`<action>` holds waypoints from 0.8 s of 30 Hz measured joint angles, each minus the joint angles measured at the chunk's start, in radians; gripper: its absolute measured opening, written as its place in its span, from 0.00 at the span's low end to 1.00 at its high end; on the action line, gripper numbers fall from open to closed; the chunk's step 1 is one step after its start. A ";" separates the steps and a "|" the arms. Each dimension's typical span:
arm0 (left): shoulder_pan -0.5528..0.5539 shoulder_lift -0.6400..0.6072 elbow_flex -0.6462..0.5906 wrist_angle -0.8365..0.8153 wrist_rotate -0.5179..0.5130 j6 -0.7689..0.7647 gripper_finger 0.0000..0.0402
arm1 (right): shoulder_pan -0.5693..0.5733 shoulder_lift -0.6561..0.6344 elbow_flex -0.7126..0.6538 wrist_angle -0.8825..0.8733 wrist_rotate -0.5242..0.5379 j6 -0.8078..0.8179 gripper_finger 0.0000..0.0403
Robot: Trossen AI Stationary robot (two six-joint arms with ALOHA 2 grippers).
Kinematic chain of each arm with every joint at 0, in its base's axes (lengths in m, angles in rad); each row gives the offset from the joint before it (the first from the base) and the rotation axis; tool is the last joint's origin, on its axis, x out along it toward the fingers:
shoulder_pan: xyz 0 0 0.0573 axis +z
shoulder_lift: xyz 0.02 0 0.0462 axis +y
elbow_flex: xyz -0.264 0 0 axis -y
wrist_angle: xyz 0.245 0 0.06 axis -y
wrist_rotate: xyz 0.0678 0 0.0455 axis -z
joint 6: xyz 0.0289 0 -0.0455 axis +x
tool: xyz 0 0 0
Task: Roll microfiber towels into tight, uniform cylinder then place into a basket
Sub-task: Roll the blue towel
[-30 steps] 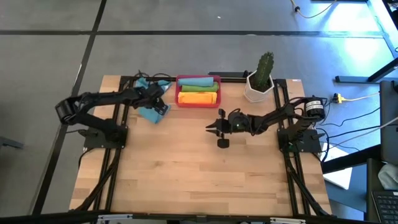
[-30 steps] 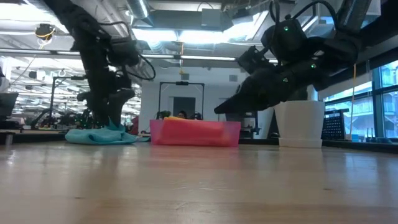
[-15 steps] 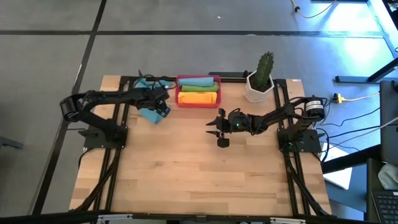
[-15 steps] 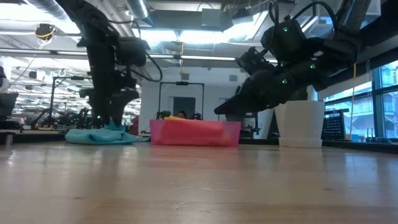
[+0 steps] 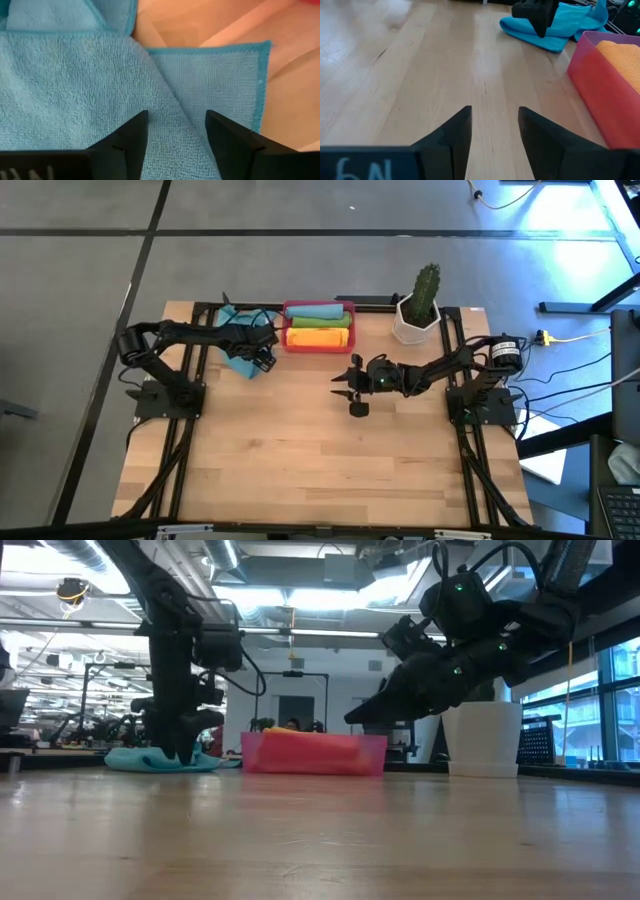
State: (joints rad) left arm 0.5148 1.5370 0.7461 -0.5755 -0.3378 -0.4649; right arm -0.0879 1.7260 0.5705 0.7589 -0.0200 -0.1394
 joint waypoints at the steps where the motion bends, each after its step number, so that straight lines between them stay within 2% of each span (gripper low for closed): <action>1: 0.000 -0.002 0.000 0.004 -0.001 0.002 0.45 | 0.000 0.000 0.000 0.000 0.000 0.000 0.40; 5: 0.000 -0.003 0.000 0.012 -0.004 0.048 0.34 | 0.000 0.000 0.000 -0.001 0.000 0.000 0.40; 9: 0.001 0.004 0.000 0.011 -0.065 0.107 0.21 | 0.000 0.000 0.000 -0.001 0.000 0.000 0.40; 14: 0.017 0.005 0.000 0.010 -0.028 0.153 0.04 | 0.000 0.000 0.000 -0.001 0.000 0.000 0.40; 18: 0.014 -0.014 0.027 -0.031 -0.025 0.186 0.01 | 0.000 0.000 0.000 -0.001 0.000 -0.001 0.40; 24: -0.046 -0.097 0.149 -0.125 -0.025 0.181 0.00 | 0.000 0.000 0.000 0.001 0.003 -0.016 0.40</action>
State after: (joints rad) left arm 0.4688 1.4398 0.8952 -0.7007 -0.3630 -0.2841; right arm -0.0879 1.7260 0.5705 0.7600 -0.0166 -0.1550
